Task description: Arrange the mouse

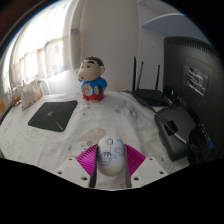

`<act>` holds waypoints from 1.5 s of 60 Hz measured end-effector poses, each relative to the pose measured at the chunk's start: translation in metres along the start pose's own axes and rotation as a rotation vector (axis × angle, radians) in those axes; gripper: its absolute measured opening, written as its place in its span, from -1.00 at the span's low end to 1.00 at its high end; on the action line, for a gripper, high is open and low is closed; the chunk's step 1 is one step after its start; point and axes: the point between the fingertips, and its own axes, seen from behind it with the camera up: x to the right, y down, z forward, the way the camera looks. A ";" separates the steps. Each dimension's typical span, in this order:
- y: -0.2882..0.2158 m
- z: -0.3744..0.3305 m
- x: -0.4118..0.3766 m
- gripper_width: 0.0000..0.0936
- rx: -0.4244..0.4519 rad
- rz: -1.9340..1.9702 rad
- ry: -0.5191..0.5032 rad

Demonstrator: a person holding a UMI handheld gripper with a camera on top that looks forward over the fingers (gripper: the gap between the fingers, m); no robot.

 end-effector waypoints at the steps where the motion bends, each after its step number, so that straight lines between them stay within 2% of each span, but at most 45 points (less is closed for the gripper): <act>1: -0.006 -0.002 -0.002 -0.15 0.004 0.003 -0.003; 8: -0.056 -0.015 -0.034 -0.23 0.025 0.007 -0.040; 16: -0.123 -0.013 -0.104 -0.26 0.091 -0.002 -0.098; 22: -0.152 0.007 -0.170 -0.26 0.096 0.009 -0.149; 31: -0.159 0.067 -0.253 -0.26 0.074 -0.029 -0.140; 35: -0.147 0.095 -0.284 -0.26 0.042 -0.014 -0.148; 44: -0.105 0.148 -0.312 -0.26 -0.029 -0.014 -0.094; 48: -0.089 0.159 -0.311 -0.04 -0.063 0.008 -0.062; 51: -0.092 0.160 -0.311 0.11 -0.041 0.007 -0.048; 53: -0.092 0.159 -0.308 0.49 -0.048 -0.002 -0.025; 54: -0.092 0.157 -0.307 0.72 -0.056 -0.008 -0.017; 55: -0.092 0.155 -0.307 0.85 -0.060 -0.012 -0.015; 57: -0.093 0.150 -0.306 0.75 -0.068 -0.015 -0.014; 62: -0.101 0.123 -0.304 0.82 -0.080 0.012 -0.018; 69: -0.108 0.054 -0.300 0.83 -0.118 0.014 -0.026; 80: -0.093 -0.073 -0.282 0.82 -0.185 -0.020 0.013; 90: -0.077 -0.139 -0.285 0.82 -0.199 -0.002 -0.004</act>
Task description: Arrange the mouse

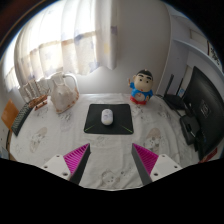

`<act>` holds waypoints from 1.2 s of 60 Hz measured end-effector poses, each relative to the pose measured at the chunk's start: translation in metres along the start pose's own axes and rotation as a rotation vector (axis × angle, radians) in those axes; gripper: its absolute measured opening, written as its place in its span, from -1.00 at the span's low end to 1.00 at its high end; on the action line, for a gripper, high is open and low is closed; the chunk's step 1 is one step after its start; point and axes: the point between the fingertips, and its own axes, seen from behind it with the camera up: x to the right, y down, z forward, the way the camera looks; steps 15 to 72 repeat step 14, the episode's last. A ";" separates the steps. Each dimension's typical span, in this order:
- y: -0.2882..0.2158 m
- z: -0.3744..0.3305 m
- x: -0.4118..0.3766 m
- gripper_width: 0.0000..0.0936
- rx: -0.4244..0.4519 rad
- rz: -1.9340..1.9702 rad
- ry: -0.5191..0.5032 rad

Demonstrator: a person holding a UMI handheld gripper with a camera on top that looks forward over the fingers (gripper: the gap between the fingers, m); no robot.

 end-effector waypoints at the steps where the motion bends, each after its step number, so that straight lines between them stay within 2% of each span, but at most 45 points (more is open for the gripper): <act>1: 0.001 -0.004 -0.001 0.82 0.003 0.002 -0.001; 14: 0.017 -0.019 -0.001 0.82 0.008 0.015 0.011; 72: 0.017 -0.019 -0.001 0.82 0.008 0.015 0.011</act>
